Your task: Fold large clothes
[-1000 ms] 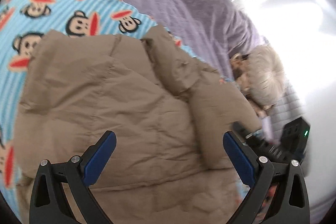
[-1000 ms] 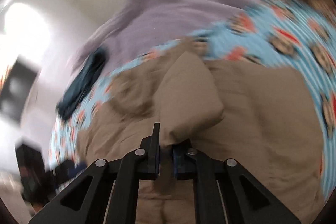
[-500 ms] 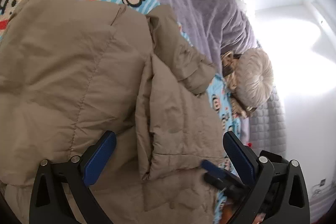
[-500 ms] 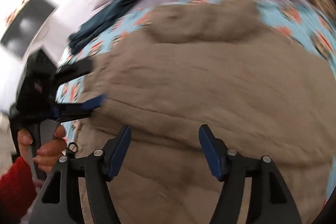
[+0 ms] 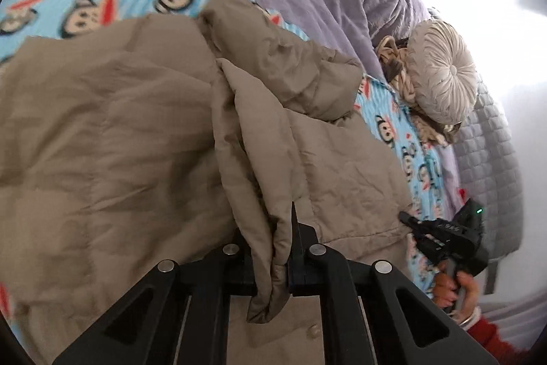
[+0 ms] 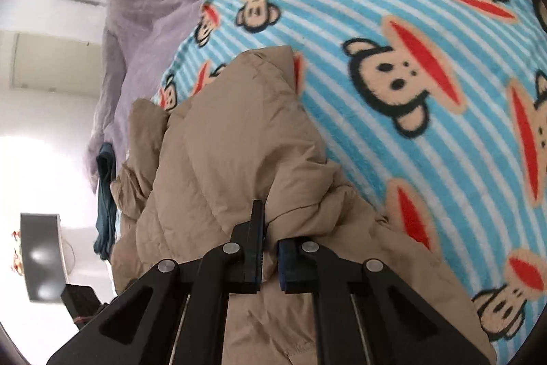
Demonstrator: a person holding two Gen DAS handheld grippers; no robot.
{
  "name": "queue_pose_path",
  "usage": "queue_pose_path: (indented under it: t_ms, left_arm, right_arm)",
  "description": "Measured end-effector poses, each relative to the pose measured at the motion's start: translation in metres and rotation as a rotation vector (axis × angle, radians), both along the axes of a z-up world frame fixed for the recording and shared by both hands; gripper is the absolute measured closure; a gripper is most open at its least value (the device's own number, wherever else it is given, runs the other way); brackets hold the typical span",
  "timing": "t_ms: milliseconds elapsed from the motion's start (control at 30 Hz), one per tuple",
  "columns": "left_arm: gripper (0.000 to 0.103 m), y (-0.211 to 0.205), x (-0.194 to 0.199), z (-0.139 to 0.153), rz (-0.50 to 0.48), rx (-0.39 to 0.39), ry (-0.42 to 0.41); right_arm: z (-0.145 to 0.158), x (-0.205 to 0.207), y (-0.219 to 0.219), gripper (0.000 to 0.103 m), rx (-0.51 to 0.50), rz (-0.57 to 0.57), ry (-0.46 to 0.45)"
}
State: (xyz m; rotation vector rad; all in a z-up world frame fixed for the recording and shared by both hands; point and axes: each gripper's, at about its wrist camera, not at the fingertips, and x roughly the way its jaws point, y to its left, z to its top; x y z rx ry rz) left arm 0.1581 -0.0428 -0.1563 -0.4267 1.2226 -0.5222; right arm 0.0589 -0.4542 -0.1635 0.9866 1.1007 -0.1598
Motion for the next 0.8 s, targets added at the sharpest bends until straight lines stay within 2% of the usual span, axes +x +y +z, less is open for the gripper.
queue_pose_path:
  t_ms: [133,200,300,367,500,600,667,733,800]
  left_arm:
    - [0.092,0.023,-0.007,-0.024,0.042,0.066,0.060]
    - [0.089,0.032,-0.006,-0.033,0.062,0.061,0.083]
    - [0.088,0.041,-0.008,-0.025,0.082,0.096,0.084]
    - [0.088,0.049,-0.013,-0.011,0.088,0.144,0.063]
    - [0.088,0.064,-0.027,0.029,0.126,0.266,-0.037]
    - [0.088,0.061,-0.024,0.048,0.115,0.230,-0.074]
    - [0.088,0.043,-0.015,0.050,0.078,0.236,-0.088]
    - [0.088,0.019,-0.003,0.042,0.059,0.311,-0.109]
    - [0.088,0.002,0.011,0.023,0.052,0.411,-0.128]
  right_arm:
    - [-0.005,0.005,0.026,0.096,-0.058,0.121,0.008]
    - [-0.011,0.006,0.034,0.096,-0.057,0.135,0.016]
    - [-0.016,0.004,0.037,0.096,-0.052,0.113,0.021]
    - [-0.015,0.001,0.035,0.096,-0.053,0.112,0.018]
    - [-0.007,-0.003,0.035,0.095,-0.097,0.147,0.017]
    - [-0.007,0.000,0.039,0.095,-0.105,0.151,0.014]
    - [-0.008,0.000,0.038,0.094,-0.098,0.147,0.014]
    - [-0.008,0.001,0.039,0.094,-0.097,0.144,0.016]
    - [-0.007,0.001,0.039,0.094,-0.105,0.152,0.021]
